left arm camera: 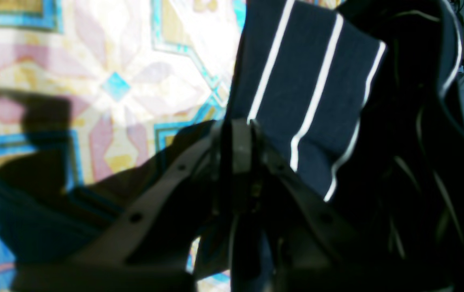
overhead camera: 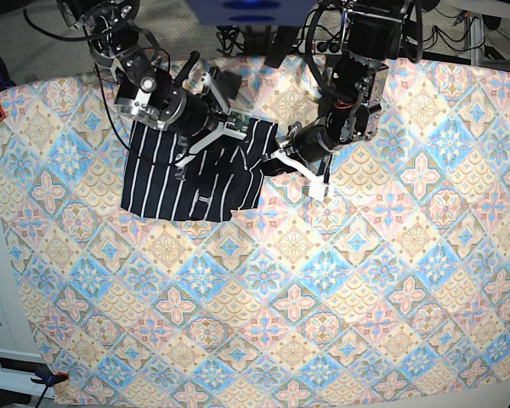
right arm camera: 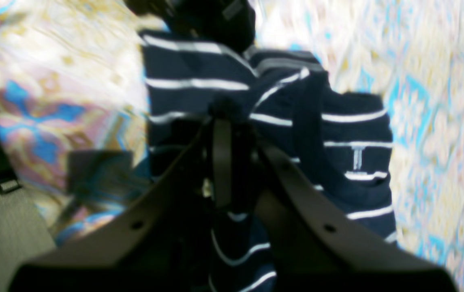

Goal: Fold the T-shirt properly
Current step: 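Flatten and adjust the folded shirt with the right gripper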

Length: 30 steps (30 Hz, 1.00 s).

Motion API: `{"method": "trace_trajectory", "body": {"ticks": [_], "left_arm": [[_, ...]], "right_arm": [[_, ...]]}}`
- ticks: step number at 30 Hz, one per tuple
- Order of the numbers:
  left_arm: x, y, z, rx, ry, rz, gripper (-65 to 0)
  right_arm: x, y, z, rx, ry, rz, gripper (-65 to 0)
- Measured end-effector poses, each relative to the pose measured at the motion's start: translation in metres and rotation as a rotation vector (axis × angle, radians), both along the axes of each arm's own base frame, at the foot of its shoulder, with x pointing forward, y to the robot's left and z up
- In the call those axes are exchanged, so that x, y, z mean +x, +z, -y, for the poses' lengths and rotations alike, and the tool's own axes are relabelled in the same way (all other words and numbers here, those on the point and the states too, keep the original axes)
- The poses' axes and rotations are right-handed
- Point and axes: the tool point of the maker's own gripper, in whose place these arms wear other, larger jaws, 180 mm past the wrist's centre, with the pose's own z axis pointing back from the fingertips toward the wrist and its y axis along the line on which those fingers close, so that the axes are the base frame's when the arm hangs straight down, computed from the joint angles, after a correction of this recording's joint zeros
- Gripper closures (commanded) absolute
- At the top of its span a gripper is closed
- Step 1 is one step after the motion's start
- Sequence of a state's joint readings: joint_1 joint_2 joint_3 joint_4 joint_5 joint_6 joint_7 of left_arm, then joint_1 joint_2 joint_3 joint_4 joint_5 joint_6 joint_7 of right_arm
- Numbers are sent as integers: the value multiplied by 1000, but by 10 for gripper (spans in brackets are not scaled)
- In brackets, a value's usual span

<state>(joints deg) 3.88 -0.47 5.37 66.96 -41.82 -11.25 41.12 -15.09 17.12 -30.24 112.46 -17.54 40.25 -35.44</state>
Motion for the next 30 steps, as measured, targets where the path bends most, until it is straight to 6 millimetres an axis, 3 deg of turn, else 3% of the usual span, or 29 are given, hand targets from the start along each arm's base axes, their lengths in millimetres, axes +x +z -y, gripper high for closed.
{"method": "trace_trajectory", "body": {"ticks": [6,9,15,18,23,30], "left_arm": [[0,0,-1,0,9,-1,-32],[0,0,-1,-1,10,-2,-32],[1,-1,-17,-27,101,-5,-32],[-1,0,-35,-24,159,-12,-32],[-9,4,-94,50,284,8,-32],[-8,5,-100,14,345,-10,-32]], "right_arm": [[-12,15,-36,112,81,11,-28],[-7,22,-45,139,74,29,-28],[-16,26,-64,150,150,33,-29],[-18,26,-67,155,156,32,-29],[-17,21,-60,117,144,22,-29],[-5,18,-45,85,90,26,-28]]}}
